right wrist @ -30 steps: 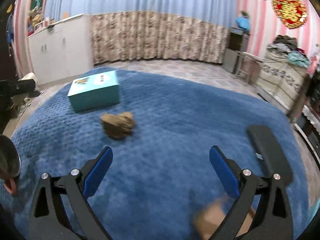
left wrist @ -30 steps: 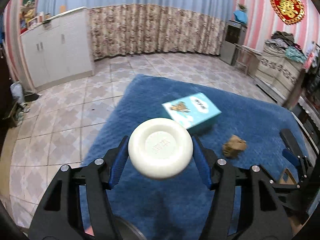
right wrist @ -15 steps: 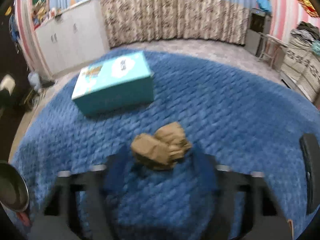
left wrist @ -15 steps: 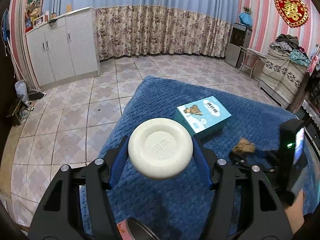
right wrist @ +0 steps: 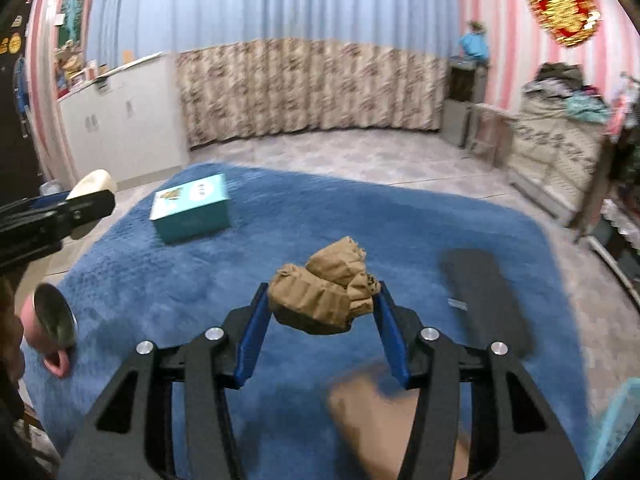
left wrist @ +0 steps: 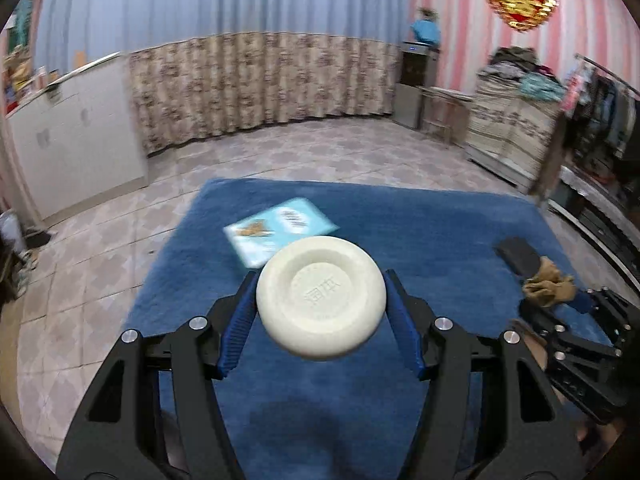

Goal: Collect trash
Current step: 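Carry the white disc and brown cloth over the basket and open both tools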

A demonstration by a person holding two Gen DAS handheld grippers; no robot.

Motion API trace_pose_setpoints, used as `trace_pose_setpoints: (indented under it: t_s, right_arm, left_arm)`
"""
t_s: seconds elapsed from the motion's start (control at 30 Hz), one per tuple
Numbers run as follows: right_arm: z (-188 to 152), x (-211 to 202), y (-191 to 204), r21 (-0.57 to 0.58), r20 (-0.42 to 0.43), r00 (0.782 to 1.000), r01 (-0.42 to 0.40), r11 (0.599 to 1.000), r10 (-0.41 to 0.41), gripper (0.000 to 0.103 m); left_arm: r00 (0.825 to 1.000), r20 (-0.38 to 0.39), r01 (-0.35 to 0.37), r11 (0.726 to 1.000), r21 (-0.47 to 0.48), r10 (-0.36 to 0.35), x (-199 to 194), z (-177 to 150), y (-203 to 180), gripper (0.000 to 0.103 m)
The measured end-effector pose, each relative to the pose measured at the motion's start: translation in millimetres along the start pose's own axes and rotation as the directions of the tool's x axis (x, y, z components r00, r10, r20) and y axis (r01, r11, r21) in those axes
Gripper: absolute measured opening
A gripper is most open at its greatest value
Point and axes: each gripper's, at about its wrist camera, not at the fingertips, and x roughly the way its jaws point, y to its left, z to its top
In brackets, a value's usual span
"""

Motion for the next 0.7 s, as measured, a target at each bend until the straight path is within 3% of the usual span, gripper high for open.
trace_pose_setpoints:
  t_s: [0.13,0.3,0.47,0.7]
  right_arm:
    - [-22,-46,-54,0.058,0.013,0.995,0.1,0.993,-0.101,0.051]
    - [-48,-91,-113,0.146,0.02,0.975,0.218,0.965,-0.223,0.051]
    - [-74,-132,-170,0.233,0.014,0.942,0.324,0.917,-0.336,0.051]
    - [-115,-173,-229,0.365,-0.014,0.881,0.444,0.818,-0.472,0.051]
  left_arm:
    - [0.995,0.012,0.102,0.994,0.05,-0.102,-13,-5,-47,0.061]
    - [0.968,0.012,0.247,0.962,0.118,-0.25,-26,-14,-113,0.061]
    - [0.931,-0.01,0.361,0.913,0.192,-0.366,-35,-25,-178,0.061]
    - [0.89,-0.029,0.443,0.849,0.287,-0.454,-40,-47,-250,0.061]
